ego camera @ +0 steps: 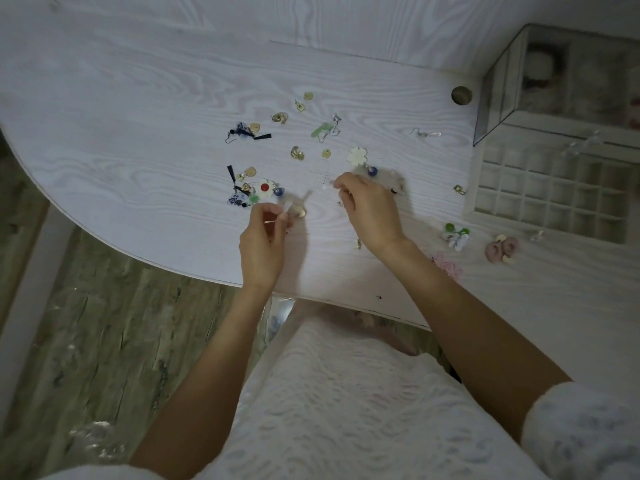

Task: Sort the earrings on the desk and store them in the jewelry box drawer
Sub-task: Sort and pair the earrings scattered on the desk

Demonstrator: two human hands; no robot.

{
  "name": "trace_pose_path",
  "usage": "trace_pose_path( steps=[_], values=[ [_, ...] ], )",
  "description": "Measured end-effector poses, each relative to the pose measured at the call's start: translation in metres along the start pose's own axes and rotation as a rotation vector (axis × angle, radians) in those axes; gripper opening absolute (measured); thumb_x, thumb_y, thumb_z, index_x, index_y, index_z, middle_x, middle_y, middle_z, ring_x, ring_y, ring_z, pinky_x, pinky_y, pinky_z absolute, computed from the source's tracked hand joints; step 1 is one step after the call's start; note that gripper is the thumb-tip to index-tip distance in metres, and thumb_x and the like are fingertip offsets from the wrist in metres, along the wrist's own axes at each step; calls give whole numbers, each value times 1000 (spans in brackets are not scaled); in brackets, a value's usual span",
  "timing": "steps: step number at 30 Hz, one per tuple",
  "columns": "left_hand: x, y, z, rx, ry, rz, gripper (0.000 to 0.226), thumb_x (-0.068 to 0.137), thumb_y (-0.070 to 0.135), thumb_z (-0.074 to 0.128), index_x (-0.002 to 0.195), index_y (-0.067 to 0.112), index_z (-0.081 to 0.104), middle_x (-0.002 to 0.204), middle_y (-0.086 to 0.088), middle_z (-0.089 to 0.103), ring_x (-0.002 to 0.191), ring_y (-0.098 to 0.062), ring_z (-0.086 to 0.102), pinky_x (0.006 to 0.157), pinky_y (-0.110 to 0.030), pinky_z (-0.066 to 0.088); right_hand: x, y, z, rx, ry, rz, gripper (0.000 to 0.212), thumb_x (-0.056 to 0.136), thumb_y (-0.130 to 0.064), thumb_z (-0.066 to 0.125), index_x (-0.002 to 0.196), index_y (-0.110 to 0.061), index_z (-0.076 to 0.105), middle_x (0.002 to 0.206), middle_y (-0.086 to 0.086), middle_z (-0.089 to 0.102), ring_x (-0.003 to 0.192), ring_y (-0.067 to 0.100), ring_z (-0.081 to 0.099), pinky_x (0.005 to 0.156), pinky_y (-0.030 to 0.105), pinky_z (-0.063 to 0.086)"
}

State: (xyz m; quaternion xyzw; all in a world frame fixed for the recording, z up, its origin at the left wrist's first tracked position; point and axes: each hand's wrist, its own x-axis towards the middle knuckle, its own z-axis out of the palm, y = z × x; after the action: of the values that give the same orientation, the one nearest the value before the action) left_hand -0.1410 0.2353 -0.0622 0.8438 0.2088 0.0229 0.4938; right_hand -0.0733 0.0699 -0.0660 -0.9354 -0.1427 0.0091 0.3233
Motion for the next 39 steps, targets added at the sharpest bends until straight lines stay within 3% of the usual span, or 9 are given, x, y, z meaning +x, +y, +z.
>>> trace_pose_path(
  steps=[3,8,12,16,22,28,32,35,39],
  values=[
    [-5,6,1,-199,-16,-115,9,92,19,57,95,12,54,84,1,65,70,-4,66,72,-27,56,-11,2,-14,172,100,117,18,89,-3,54,99,-8,67,88,10,68,72,20,64,68,37,55],
    [-21,27,12,-394,-132,-199,14,89,13,60,102,8,62,80,-2,64,67,-7,66,73,-25,56,-74,22,-52,331,185,305,14,87,-5,57,93,-11,68,84,0,67,74,14,65,70,21,53],
    [-44,59,47,-413,-279,-197,15,89,8,58,103,4,62,83,-6,63,64,-7,64,62,-18,53,-140,61,-80,387,308,570,10,86,-11,61,90,-17,68,82,0,68,77,16,66,75,23,52],
    [-66,78,95,-351,-438,-145,9,88,6,60,95,5,64,77,-6,63,66,-11,65,65,-21,55,-179,95,-96,300,398,721,8,84,-11,65,90,-15,67,88,3,69,81,16,64,78,22,50],
    [-94,92,160,-164,-622,22,11,83,2,62,89,10,69,83,-2,67,75,-15,65,77,-27,56,-191,122,-103,2,398,663,10,85,-11,62,94,-11,65,95,9,67,81,22,63,78,33,51],
    [-117,100,200,164,-615,214,29,81,3,56,108,11,65,104,-7,65,89,-14,59,76,-9,36,-199,130,-104,-13,352,725,25,86,-13,59,111,-10,61,110,13,58,89,27,58,79,33,45],
    [-123,95,208,349,-604,444,44,79,-9,48,120,4,57,113,-18,59,101,-30,56,82,-23,38,-203,127,-105,-15,266,700,40,83,1,54,122,-6,53,119,19,50,103,32,51,86,34,41],
    [-124,90,210,477,-606,654,39,72,-17,53,107,-3,62,104,-23,63,89,-37,60,74,-41,49,-199,126,-106,3,235,688,42,84,1,54,124,-7,51,120,18,48,95,27,53,75,23,37],
    [-122,87,213,579,-591,729,28,69,-14,60,93,0,66,92,-19,63,78,-34,57,63,-38,48,-191,122,-102,65,239,666,42,86,-1,54,127,-6,47,111,16,52,82,14,46,63,15,26]
  ],
)
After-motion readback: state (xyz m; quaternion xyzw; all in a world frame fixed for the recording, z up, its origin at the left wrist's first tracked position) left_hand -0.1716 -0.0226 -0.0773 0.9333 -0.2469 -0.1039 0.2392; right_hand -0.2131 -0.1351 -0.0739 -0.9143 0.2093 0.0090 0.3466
